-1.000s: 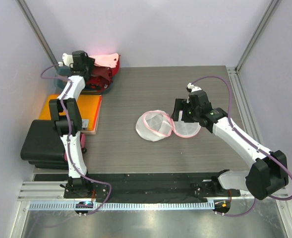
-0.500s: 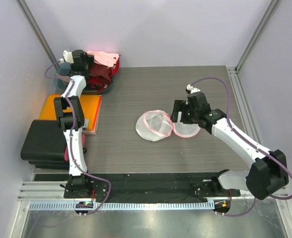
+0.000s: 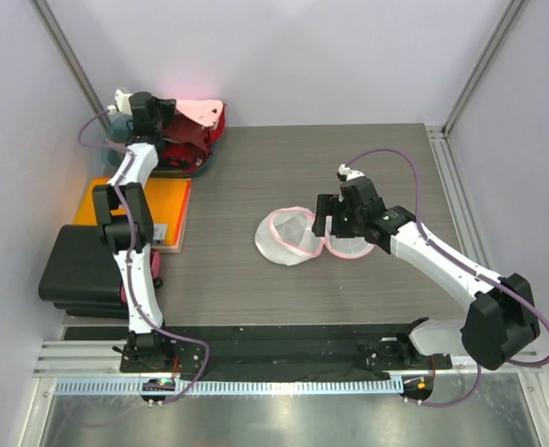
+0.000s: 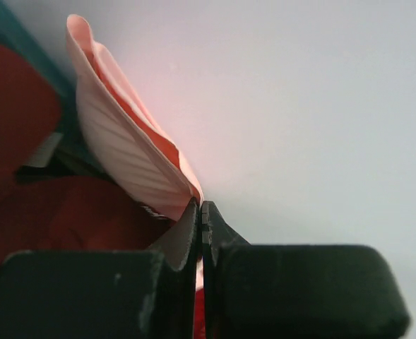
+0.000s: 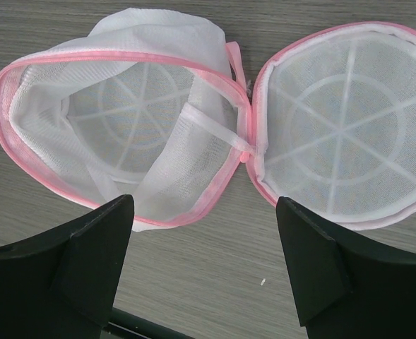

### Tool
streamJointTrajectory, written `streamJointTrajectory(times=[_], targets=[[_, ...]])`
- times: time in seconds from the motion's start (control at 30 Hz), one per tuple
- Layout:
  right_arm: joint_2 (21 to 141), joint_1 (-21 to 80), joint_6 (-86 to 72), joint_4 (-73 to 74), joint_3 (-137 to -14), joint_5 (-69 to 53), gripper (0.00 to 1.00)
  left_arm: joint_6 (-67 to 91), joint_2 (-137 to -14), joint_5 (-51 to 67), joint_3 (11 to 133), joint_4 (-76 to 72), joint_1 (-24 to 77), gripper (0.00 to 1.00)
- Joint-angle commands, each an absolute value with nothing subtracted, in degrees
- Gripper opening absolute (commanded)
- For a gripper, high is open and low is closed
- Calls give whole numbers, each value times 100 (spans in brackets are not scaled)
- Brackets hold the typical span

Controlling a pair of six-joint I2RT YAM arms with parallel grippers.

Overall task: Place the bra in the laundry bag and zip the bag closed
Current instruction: Pick up the bra from the bin, then place the bra at the center of the board.

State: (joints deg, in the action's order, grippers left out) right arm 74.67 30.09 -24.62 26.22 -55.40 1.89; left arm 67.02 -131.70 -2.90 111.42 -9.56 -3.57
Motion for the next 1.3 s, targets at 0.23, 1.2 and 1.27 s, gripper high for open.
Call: streamJointTrajectory(times=[0.23,1.2,1.27], targets=[[7225,3155,-2566,2733,-5660,369,88,5819,-11857,324,12102,-660,-343,0],[7154,3849,-1952,2795,-6029,-325,89,4272,-5758,1389,6364,2758,914,0],[7233,4033,-1838,2734,-6091,-395,89,4009,-5294,1144,6101,3345,932,0]])
